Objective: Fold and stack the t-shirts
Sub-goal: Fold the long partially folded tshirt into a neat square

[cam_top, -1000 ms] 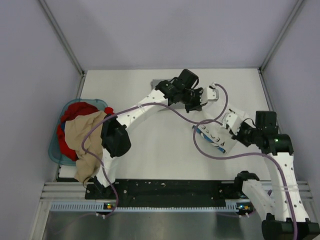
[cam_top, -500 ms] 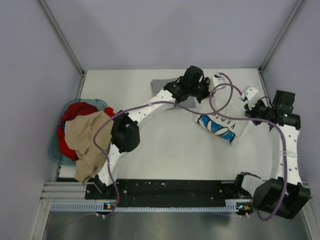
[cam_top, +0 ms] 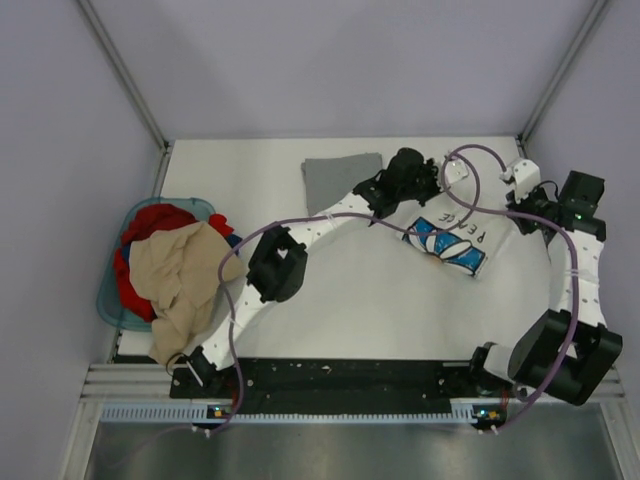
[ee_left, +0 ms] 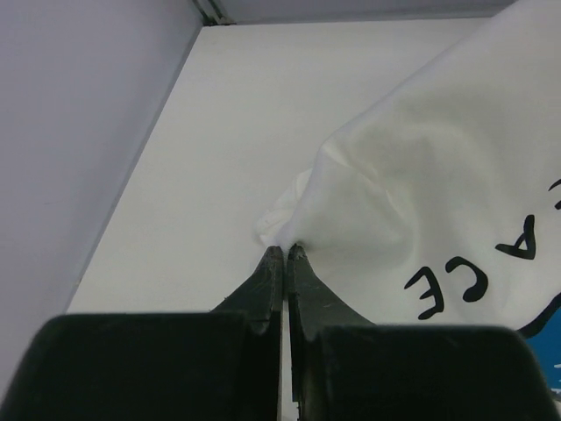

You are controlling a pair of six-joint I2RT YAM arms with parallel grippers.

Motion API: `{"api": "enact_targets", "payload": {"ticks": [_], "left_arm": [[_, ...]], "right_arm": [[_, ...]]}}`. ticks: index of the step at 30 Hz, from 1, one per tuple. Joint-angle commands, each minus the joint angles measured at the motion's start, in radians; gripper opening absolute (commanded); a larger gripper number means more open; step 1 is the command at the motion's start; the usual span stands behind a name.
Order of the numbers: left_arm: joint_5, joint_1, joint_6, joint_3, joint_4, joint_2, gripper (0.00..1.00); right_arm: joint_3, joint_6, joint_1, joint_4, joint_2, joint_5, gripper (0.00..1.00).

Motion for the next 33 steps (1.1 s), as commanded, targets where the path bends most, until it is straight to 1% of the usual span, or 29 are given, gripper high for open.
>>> {"api": "enact_targets", "payload": {"ticks": [1, 5, 7, 9, 15, 16, 19, 21, 22, 23, 24, 25, 26, 27, 28, 29, 30, 31, 32, 33], "left_arm": [[-0.087, -0.03, -0.023, 0.057, 0.18, 0.046, 0.0], [-0.17, -0.038, -0.021, 0.065, 0.261, 0.087, 0.0], [-0.205, -0.038, -0.021, 0.078, 0.275, 0.11, 0.0], [-0.218, -0.039, -0.014, 0.086, 0.29, 0.133, 0.0], [-0.248, -0.041, 0.034, 0.083, 0.344, 0.169, 0.0], [-0.28, -0.041, 0.04, 0.085, 0.352, 0.175, 0.0], [-0.281, -0.041, 0.057, 0.088, 0.379, 0.19, 0.0], [-0.29, -0.041, 0.06, 0.098, 0.389, 0.198, 0.0], [-0.301, -0.041, 0.062, 0.105, 0.398, 0.204, 0.0], [-0.31, -0.039, 0.065, 0.111, 0.411, 0.209, 0.16], [-0.319, -0.038, 0.069, 0.123, 0.421, 0.213, 0.35], [-0.331, -0.035, 0.075, 0.131, 0.43, 0.221, 0.51], [-0.339, -0.032, 0.08, 0.15, 0.422, 0.222, 0.64], [-0.345, -0.027, 0.085, 0.163, 0.406, 0.219, 0.7], [-0.345, -0.022, 0.086, 0.18, 0.378, 0.212, 0.73], [-0.35, -0.016, 0.089, 0.186, 0.354, 0.201, 0.75], [-0.356, -0.01, 0.088, 0.192, 0.32, 0.183, 0.76], [-0.356, -0.004, 0.077, 0.194, 0.282, 0.167, 0.76], [-0.338, 0.004, 0.06, 0.206, 0.21, 0.143, 0.76], [-0.295, 0.011, 0.028, 0.223, 0.115, 0.123, 0.76]], "right_arm": [[-0.001, 0.05, -0.019, 0.184, 0.043, 0.018, 0.0], [-0.021, 0.099, -0.021, 0.302, 0.088, 0.099, 0.0], [-0.013, 0.11, -0.019, 0.316, 0.114, 0.121, 0.0], [-0.022, 0.11, -0.019, 0.327, 0.134, 0.133, 0.0], [-0.058, 0.168, -0.019, 0.437, 0.164, 0.208, 0.0], [-0.055, 0.182, -0.019, 0.451, 0.169, 0.223, 0.0], [-0.056, 0.211, -0.019, 0.487, 0.183, 0.263, 0.0], [-0.061, 0.232, -0.019, 0.514, 0.193, 0.279, 0.09], [-0.062, 0.251, -0.019, 0.536, 0.203, 0.295, 0.17], [-0.061, 0.275, -0.016, 0.565, 0.212, 0.32, 0.27], [-0.059, 0.306, -0.013, 0.591, 0.226, 0.343, 0.35], [-0.05, 0.349, -0.007, 0.603, 0.242, 0.373, 0.46], [-0.029, 0.386, 0.001, 0.635, 0.261, 0.397, 0.55], [0.011, 0.425, 0.007, 0.616, 0.285, 0.424, 0.62], [0.052, 0.464, 0.008, 0.575, 0.31, 0.449, 0.64], [0.103, 0.526, 0.008, 0.545, 0.334, 0.49, 0.64], [0.162, 0.62, 0.008, 0.478, 0.35, 0.528, 0.64], [0.216, 0.693, 0.008, 0.421, 0.358, 0.538, 0.64], [0.271, 0.79, 0.008, 0.349, 0.358, 0.512, 0.62], [0.305, 0.882, 0.011, 0.285, 0.35, 0.453, 0.6]]}}
